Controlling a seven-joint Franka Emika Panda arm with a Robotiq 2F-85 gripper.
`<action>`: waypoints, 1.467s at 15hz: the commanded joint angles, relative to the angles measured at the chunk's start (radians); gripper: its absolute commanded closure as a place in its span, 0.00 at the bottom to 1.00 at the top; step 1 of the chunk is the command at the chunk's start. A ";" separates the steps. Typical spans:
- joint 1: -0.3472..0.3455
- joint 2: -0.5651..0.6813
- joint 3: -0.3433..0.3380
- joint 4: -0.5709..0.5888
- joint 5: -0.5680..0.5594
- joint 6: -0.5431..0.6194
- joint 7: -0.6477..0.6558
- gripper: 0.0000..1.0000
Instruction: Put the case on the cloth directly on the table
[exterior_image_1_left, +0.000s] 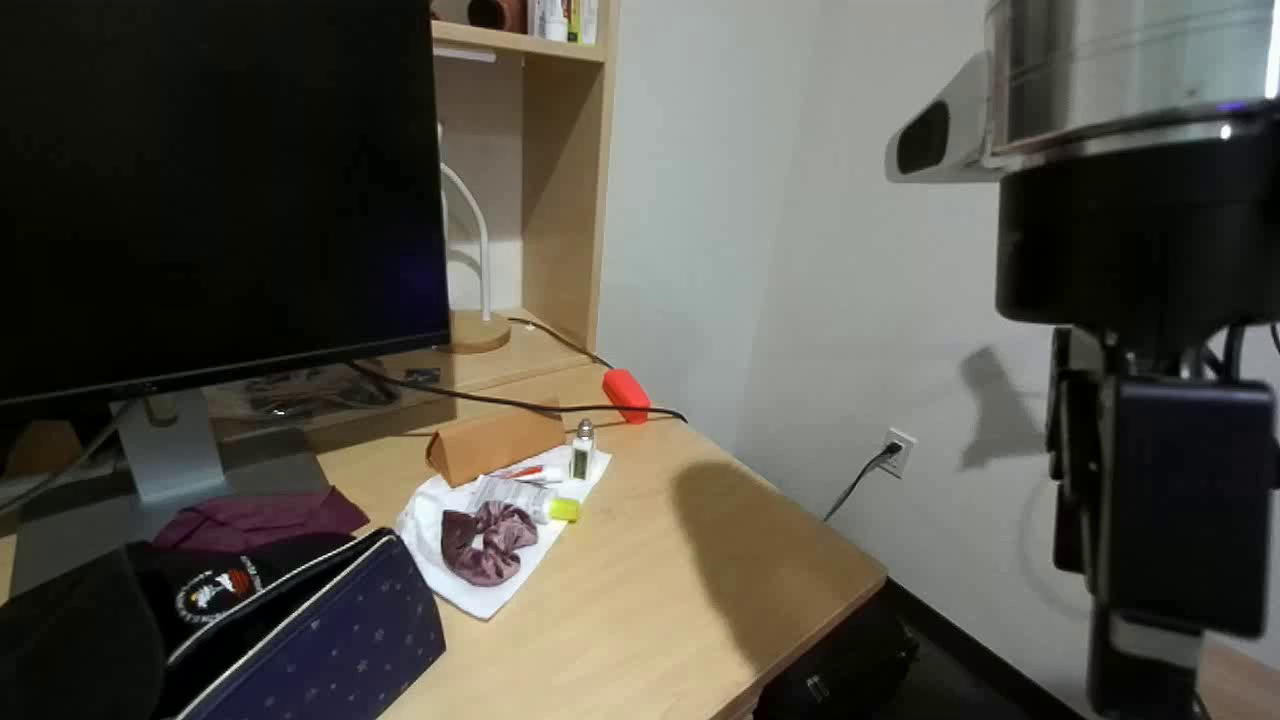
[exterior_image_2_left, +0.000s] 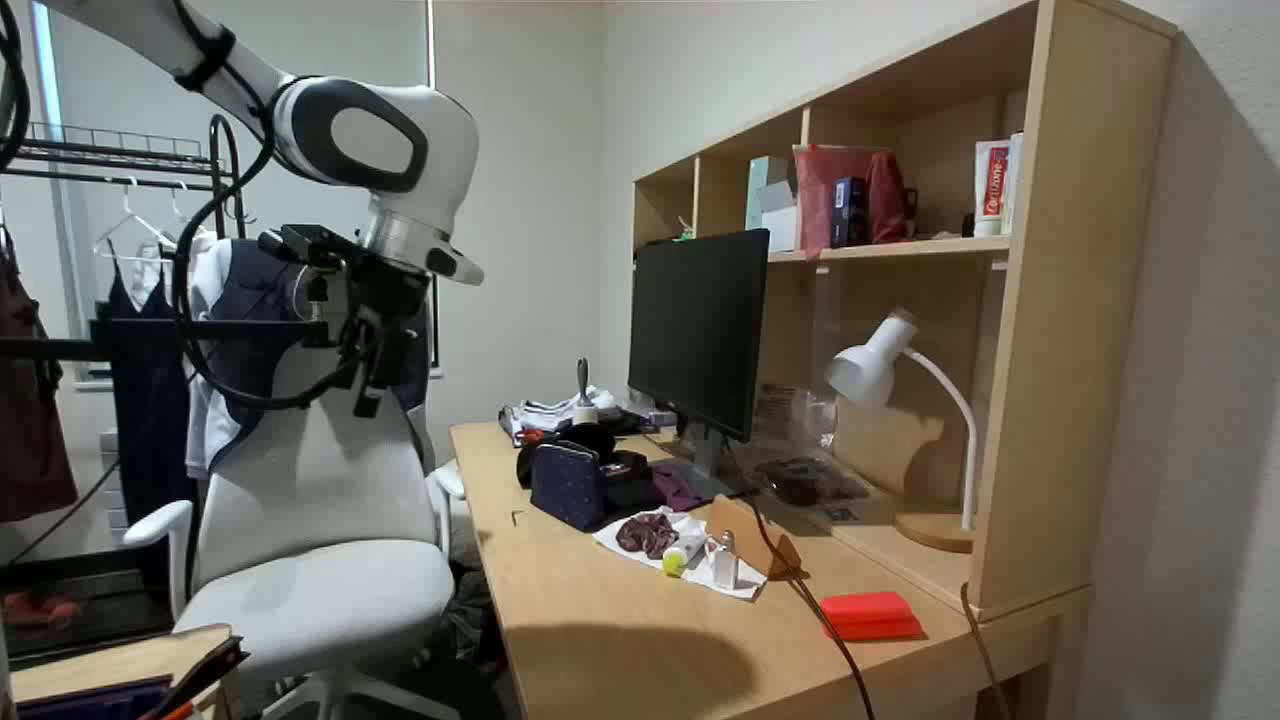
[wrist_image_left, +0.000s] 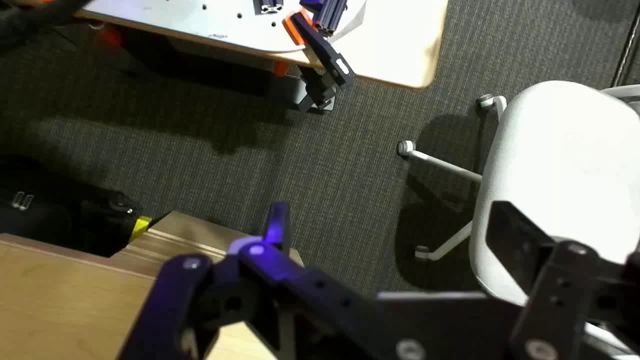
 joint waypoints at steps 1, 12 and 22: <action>-0.014 -0.001 0.011 0.002 0.004 -0.005 -0.005 0.00; -0.073 0.478 -0.041 0.368 -0.130 0.064 -0.172 0.00; -0.088 0.654 -0.033 0.580 -0.188 0.079 -0.146 0.00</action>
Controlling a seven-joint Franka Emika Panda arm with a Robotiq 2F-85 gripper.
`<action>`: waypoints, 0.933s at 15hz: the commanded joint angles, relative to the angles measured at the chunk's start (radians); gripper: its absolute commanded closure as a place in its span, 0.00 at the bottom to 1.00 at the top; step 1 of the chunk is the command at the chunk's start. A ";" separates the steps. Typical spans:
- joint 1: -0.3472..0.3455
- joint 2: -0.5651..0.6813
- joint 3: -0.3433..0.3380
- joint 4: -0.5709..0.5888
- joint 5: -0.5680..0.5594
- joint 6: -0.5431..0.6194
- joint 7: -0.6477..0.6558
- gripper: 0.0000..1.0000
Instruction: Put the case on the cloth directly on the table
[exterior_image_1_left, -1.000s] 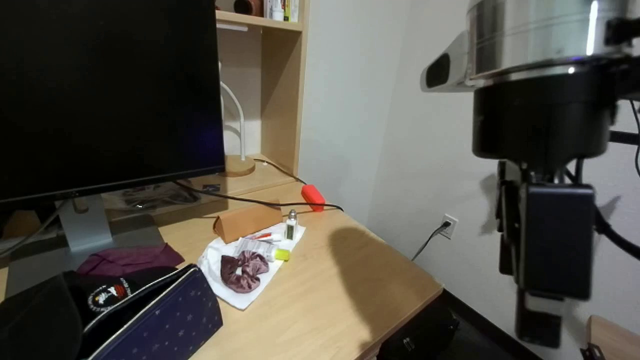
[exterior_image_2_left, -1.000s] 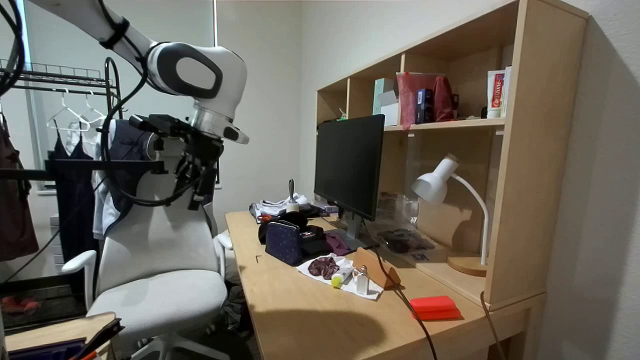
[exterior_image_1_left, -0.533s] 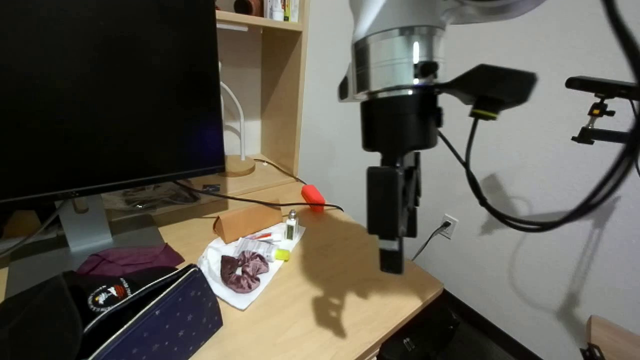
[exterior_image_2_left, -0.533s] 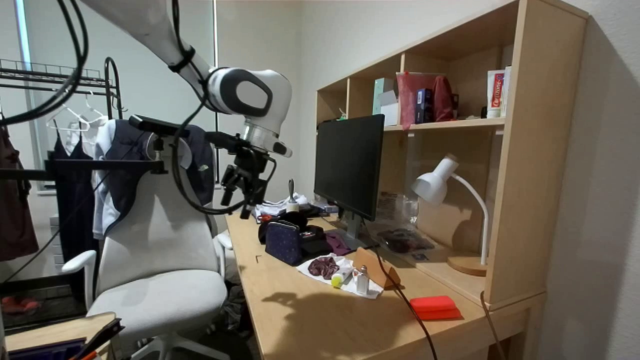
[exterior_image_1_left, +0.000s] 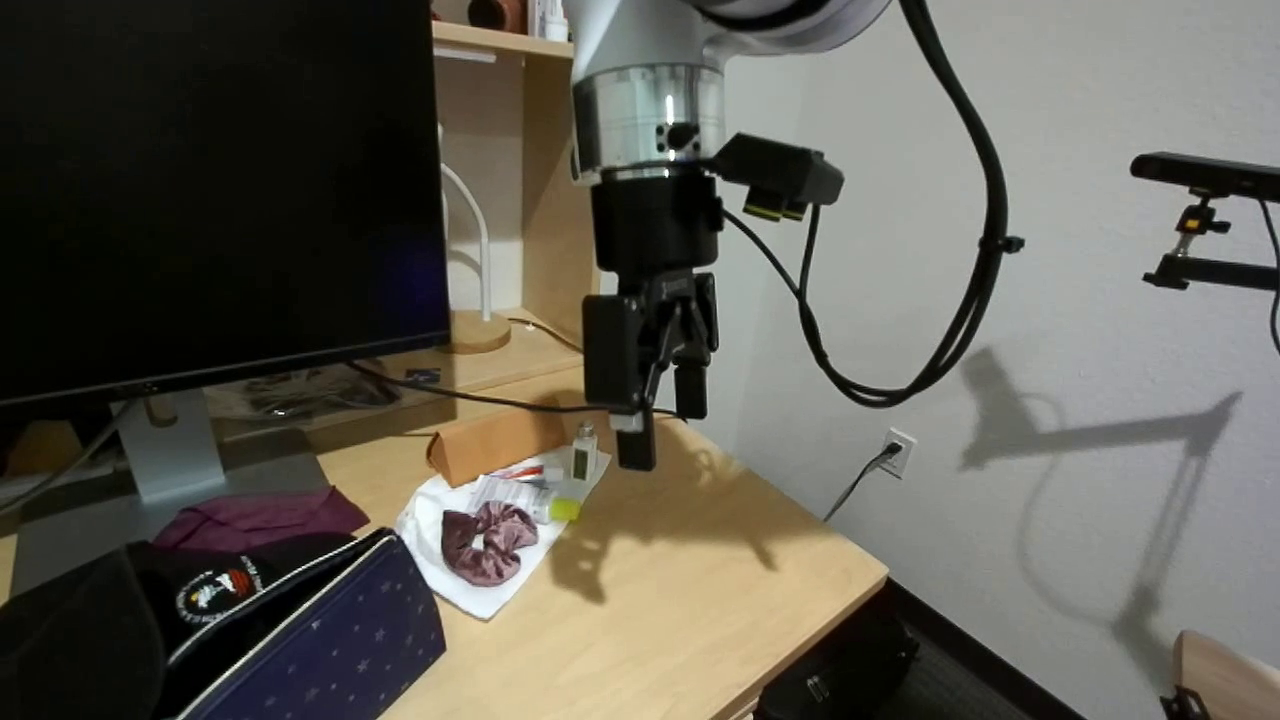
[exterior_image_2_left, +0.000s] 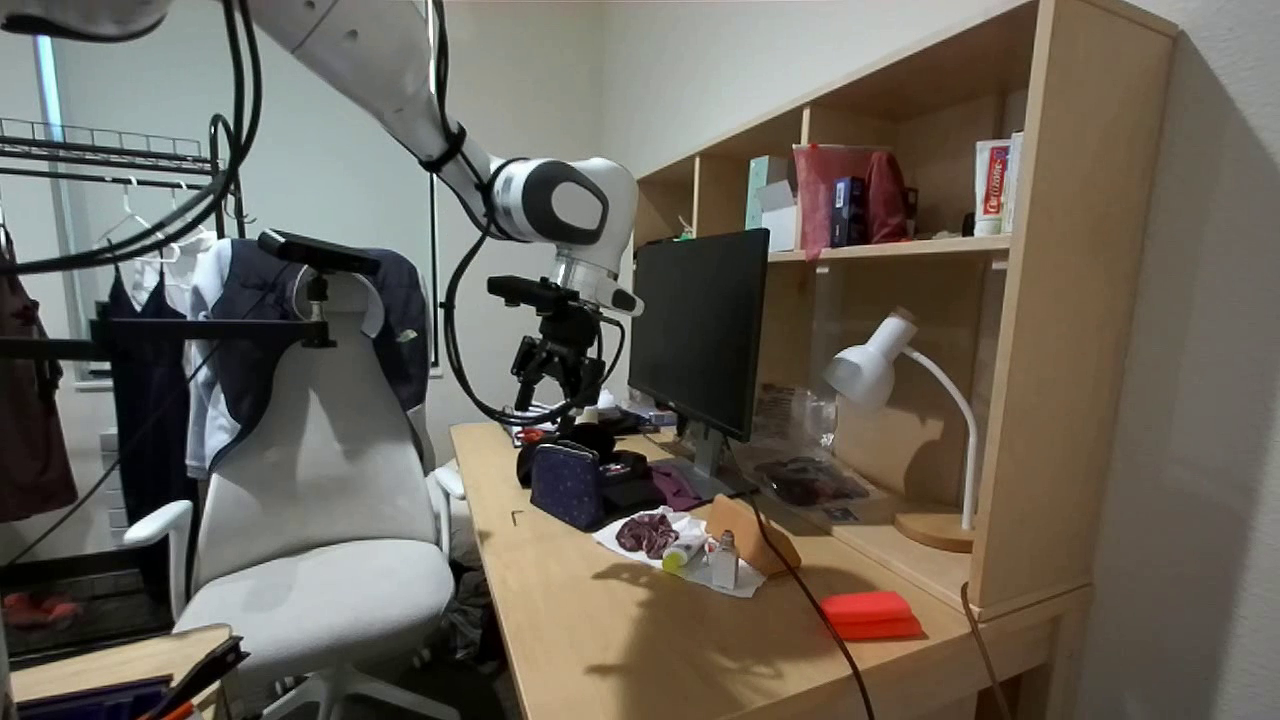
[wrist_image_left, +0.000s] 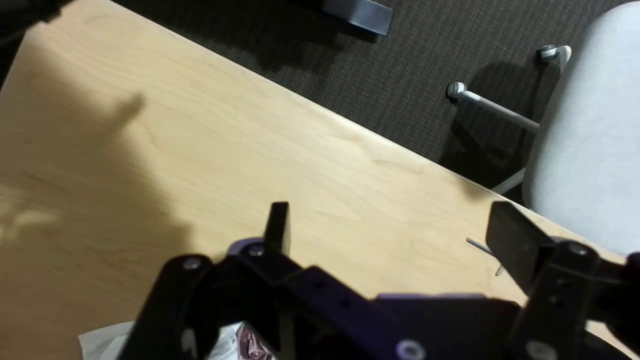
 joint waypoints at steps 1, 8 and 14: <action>-0.012 0.000 0.013 0.002 -0.002 -0.002 0.002 0.00; -0.051 0.209 0.020 0.170 0.071 0.177 -0.319 0.00; -0.115 0.498 0.061 0.468 0.051 0.113 -0.523 0.00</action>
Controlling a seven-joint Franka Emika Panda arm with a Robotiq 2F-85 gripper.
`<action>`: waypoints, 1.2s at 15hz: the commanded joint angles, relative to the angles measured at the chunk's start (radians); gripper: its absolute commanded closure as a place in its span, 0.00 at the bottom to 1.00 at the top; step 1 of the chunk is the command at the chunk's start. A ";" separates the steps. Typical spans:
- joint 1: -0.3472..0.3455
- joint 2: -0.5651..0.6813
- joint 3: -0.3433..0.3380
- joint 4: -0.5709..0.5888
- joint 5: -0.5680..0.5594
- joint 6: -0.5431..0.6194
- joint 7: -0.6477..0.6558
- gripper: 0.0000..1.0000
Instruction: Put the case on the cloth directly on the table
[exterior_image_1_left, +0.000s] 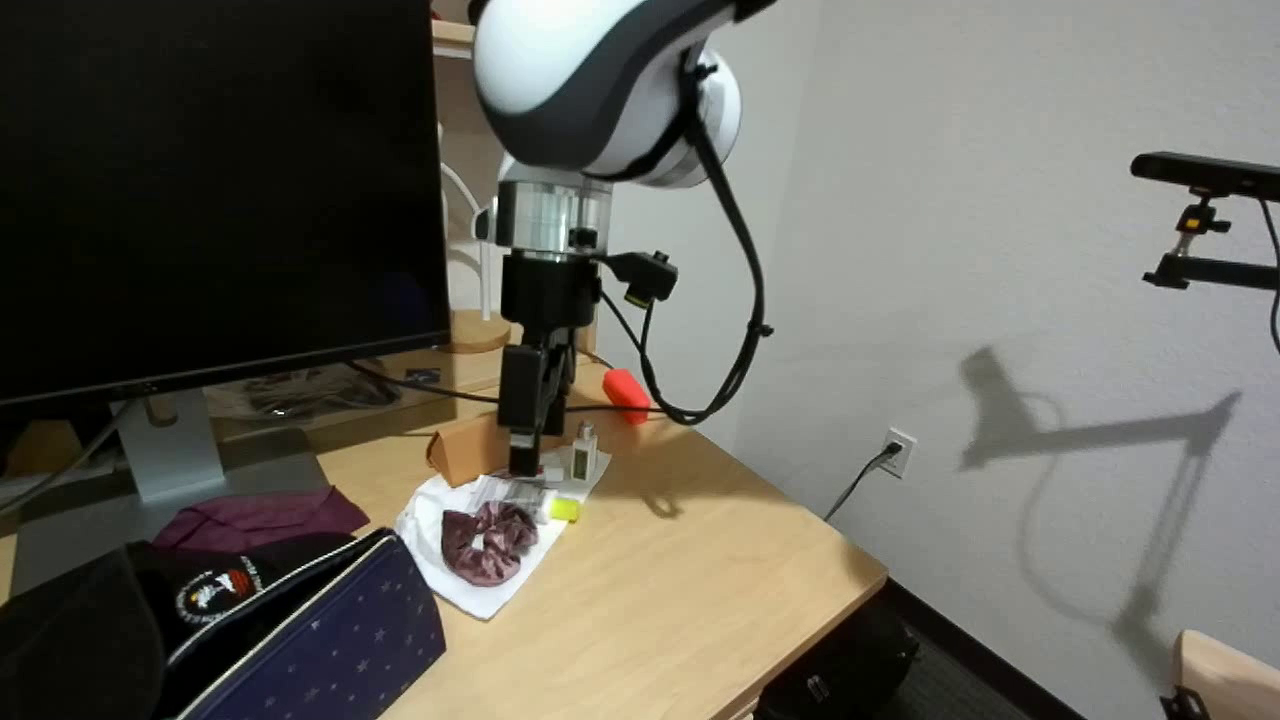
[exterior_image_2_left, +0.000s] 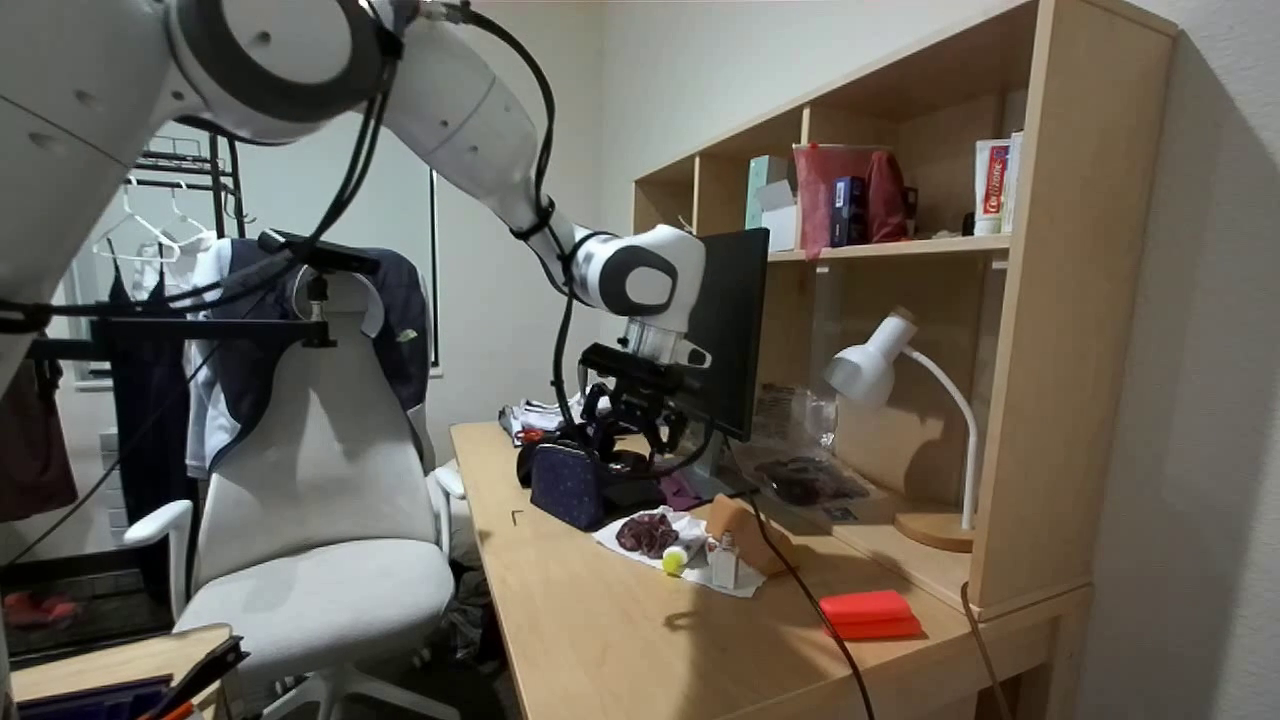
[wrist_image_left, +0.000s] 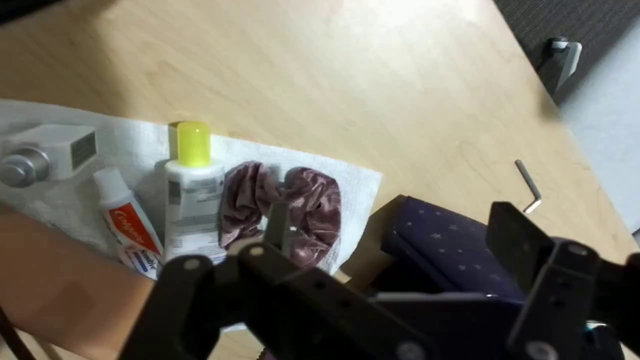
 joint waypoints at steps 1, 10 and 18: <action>-0.047 0.153 0.044 0.194 -0.003 -0.081 -0.073 0.00; -0.034 0.203 0.043 0.222 -0.062 -0.044 -0.061 0.00; -0.025 0.258 0.026 0.234 -0.163 0.037 -0.028 0.00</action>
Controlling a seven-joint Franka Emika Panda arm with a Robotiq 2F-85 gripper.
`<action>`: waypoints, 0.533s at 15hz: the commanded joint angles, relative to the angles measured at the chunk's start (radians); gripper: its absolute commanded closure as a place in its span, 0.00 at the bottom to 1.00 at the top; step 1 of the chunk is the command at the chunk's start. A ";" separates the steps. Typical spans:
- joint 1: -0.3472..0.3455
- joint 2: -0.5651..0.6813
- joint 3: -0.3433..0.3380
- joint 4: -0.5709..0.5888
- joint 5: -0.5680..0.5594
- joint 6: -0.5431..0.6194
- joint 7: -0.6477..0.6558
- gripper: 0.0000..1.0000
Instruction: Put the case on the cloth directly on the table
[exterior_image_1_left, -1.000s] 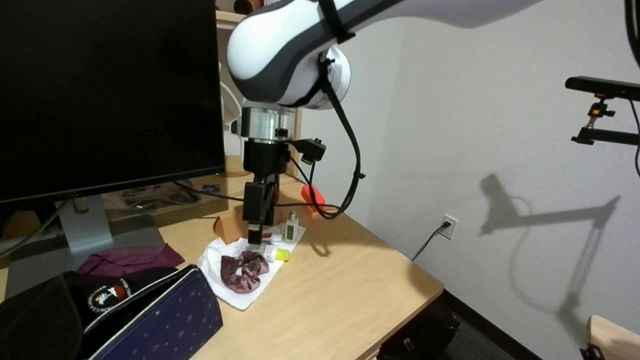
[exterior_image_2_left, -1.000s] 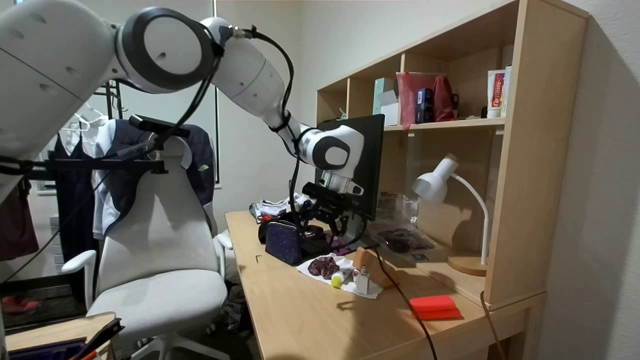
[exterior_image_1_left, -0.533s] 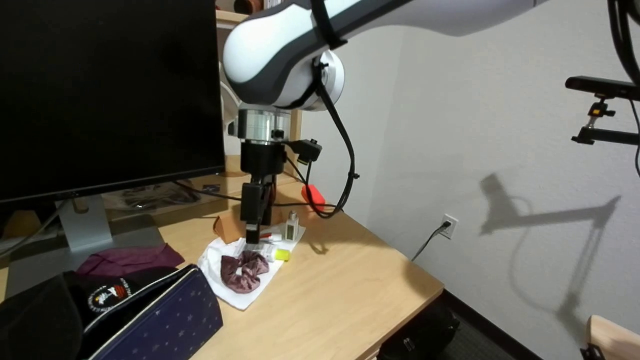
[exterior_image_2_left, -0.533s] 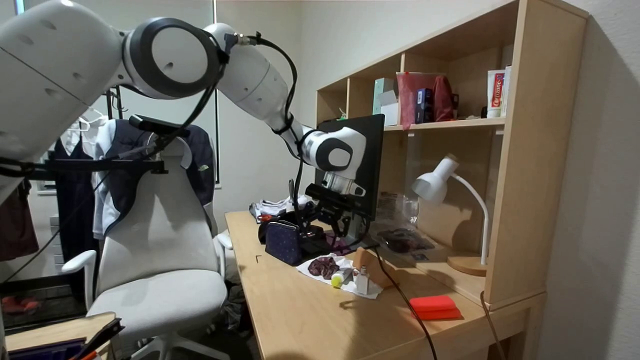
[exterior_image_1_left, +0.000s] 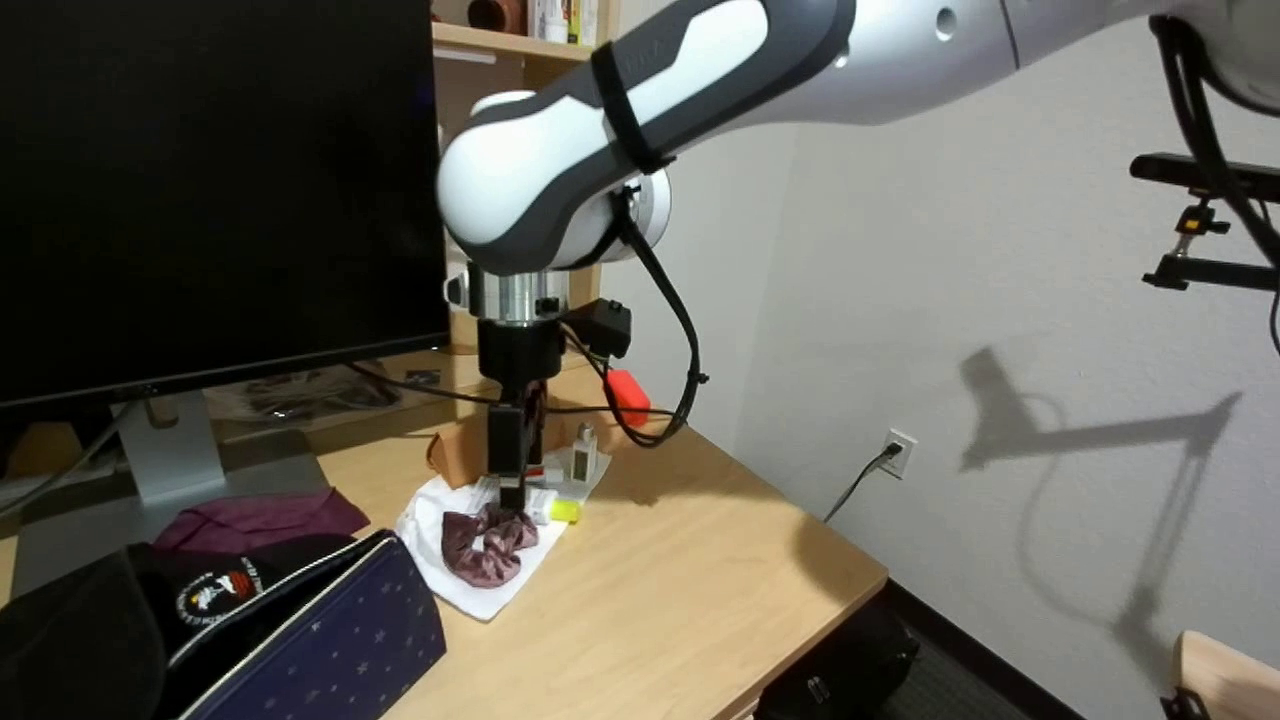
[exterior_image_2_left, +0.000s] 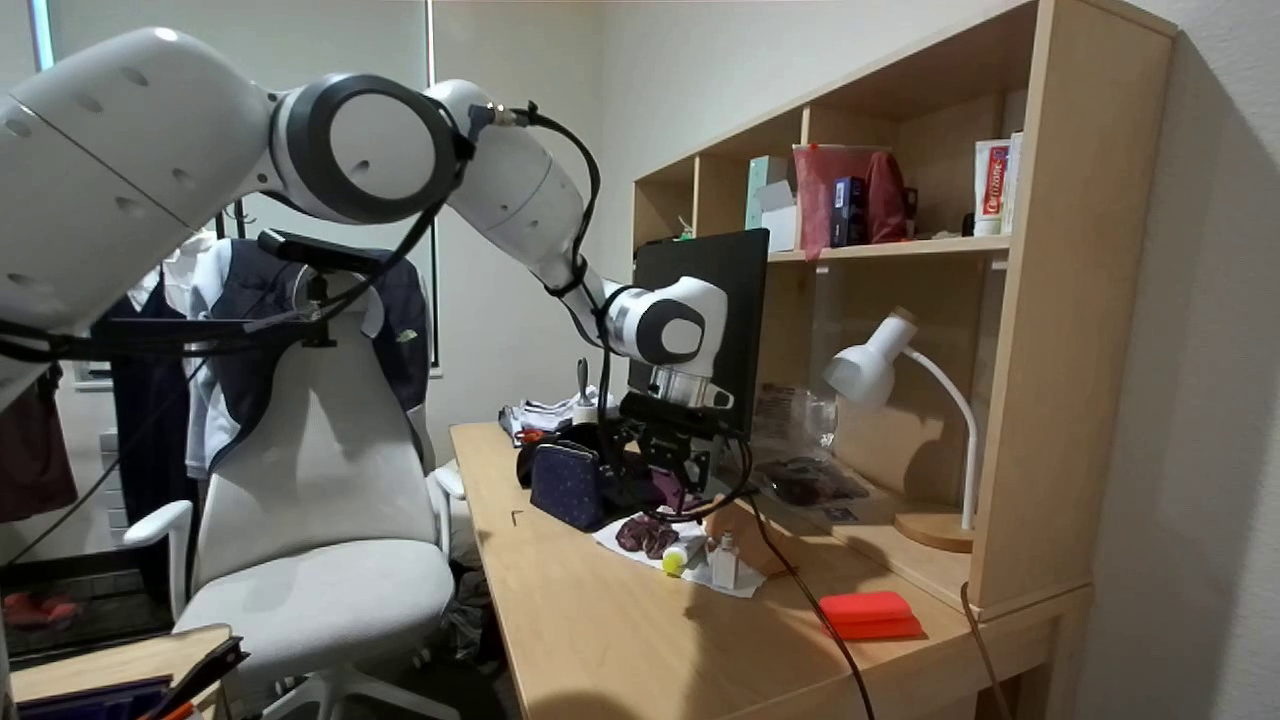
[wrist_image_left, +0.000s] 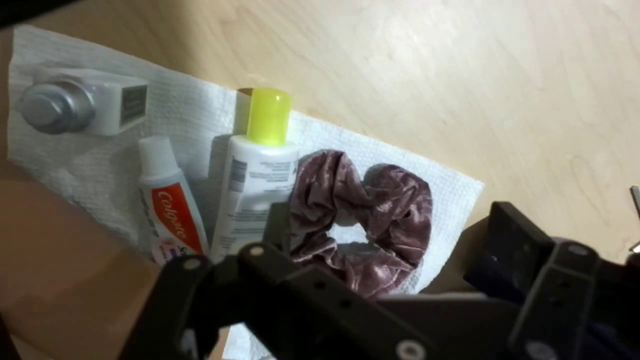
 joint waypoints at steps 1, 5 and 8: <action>-0.003 0.028 -0.003 0.012 -0.036 0.061 0.021 0.00; -0.011 0.036 -0.008 -0.001 -0.030 0.156 0.032 0.00; -0.013 0.047 -0.018 0.011 -0.035 0.233 0.058 0.00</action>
